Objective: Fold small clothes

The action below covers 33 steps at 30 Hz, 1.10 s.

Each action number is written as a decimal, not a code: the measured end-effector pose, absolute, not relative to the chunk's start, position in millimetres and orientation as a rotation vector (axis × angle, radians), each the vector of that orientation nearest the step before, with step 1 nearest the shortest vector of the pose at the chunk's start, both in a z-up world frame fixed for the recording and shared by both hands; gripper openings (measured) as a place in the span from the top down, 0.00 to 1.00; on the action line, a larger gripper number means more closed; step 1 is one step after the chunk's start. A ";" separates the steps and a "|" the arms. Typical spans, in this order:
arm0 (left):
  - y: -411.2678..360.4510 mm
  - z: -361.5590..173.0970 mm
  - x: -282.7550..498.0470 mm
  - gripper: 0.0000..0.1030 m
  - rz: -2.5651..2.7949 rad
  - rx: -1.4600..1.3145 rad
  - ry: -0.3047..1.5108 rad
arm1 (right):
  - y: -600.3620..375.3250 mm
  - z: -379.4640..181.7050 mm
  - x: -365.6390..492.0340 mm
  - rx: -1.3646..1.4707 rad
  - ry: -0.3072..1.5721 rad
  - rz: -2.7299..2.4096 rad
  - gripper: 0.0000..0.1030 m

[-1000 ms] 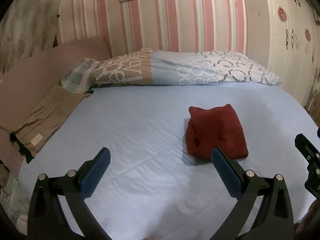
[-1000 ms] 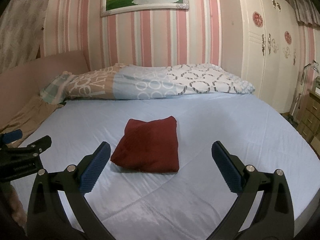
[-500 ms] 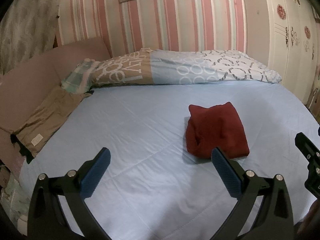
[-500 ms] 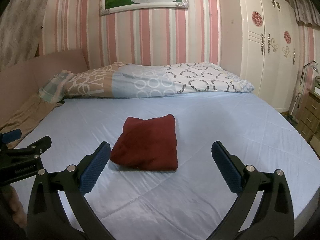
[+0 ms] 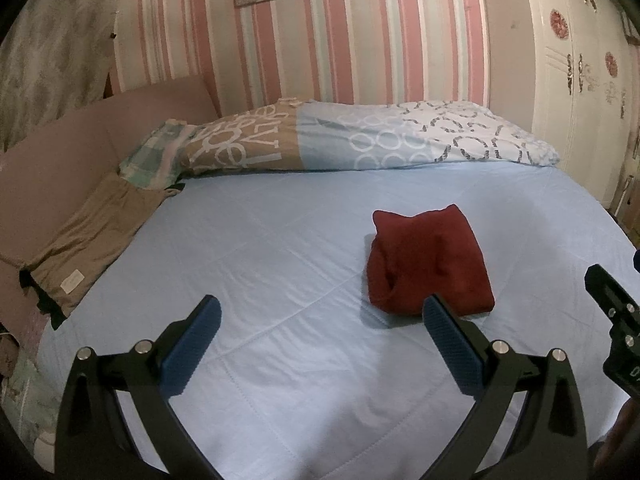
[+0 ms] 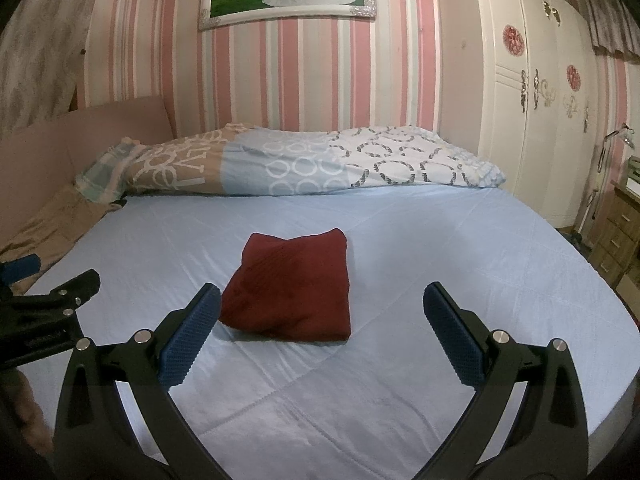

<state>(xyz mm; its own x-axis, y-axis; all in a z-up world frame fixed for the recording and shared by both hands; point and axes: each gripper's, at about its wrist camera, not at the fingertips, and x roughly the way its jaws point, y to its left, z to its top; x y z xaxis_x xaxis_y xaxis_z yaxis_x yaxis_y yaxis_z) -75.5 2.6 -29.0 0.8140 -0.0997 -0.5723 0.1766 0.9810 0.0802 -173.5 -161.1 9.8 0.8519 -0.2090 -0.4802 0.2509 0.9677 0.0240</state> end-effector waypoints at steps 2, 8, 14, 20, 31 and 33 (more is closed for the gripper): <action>3.7 -28.5 -75.8 0.02 -0.154 0.129 0.604 | -161.2 8.9 -173.9 0.090 0.496 -0.244 0.03; 6.6 -27.4 -76.1 0.02 -0.157 0.127 0.604 | -160.6 7.2 -174.2 0.086 0.498 -0.246 0.03; 7.7 -26.6 -74.2 0.02 -0.169 0.123 0.605 | -160.8 6.1 -174.3 0.077 0.495 -0.250 0.03; 6.4 -26.7 -74.5 0.02 -0.166 0.126 0.603 | -161.5 5.9 -174.0 0.074 0.496 -0.252 0.03; 6.8 -27.1 -73.6 0.02 -0.168 0.126 0.604 | -161.0 5.8 -173.6 0.071 0.496 -0.252 0.03; 6.0 -27.1 -73.7 0.02 -0.169 0.127 0.603 | -161.7 5.5 -173.8 0.072 0.496 -0.252 0.03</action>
<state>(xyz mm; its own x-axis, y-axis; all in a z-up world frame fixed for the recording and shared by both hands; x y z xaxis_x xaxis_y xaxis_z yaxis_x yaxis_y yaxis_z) -73.7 6.0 -27.1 0.8103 -0.1208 -0.5734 0.1949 0.9784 0.0694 -173.8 -161.7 5.5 0.8495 -0.2213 -0.4789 0.2561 0.9666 0.0078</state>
